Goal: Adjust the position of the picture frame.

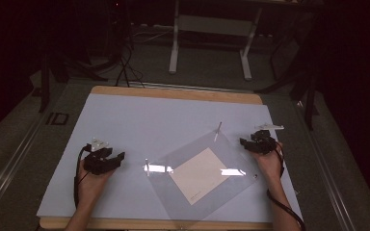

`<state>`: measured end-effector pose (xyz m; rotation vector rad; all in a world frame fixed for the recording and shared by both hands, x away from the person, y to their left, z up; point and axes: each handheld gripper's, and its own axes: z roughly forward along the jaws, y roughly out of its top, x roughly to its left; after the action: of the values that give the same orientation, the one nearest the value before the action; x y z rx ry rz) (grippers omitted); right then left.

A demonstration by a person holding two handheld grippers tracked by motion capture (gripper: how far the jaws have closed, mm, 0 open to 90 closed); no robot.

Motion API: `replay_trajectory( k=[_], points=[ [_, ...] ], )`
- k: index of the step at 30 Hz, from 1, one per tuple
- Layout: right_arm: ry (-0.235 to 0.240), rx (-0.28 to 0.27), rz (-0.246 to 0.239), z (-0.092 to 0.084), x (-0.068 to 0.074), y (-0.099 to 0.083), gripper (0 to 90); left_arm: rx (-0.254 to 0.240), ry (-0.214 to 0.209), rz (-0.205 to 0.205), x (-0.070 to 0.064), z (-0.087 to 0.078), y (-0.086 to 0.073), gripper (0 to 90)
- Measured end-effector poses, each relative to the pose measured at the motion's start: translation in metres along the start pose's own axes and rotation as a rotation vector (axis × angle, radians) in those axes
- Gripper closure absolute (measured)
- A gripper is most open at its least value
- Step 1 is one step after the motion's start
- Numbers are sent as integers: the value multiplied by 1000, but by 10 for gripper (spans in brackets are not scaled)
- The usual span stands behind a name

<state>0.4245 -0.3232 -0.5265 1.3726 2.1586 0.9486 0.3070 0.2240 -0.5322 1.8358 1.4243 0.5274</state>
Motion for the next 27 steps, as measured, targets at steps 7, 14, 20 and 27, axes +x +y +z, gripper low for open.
replay_trajectory(
  k=[7, 14, 20, 27],
  points=[
    [58, -16, -54, 1, 8, 3, 472, 1, -28, 22, -5, -3, -1, 413],
    [104, -54, -99, -2, 18, 14, 494, -2, -77, 49, -16, -5, -2, 425],
    [141, -46, -133, 8, 25, 26, 536, -4, -106, 76, -26, -5, -3, 412],
    [245, -76, -139, 22, 35, 41, 630, -2, -154, 131, -40, -6, -3, 407]
  ],
)
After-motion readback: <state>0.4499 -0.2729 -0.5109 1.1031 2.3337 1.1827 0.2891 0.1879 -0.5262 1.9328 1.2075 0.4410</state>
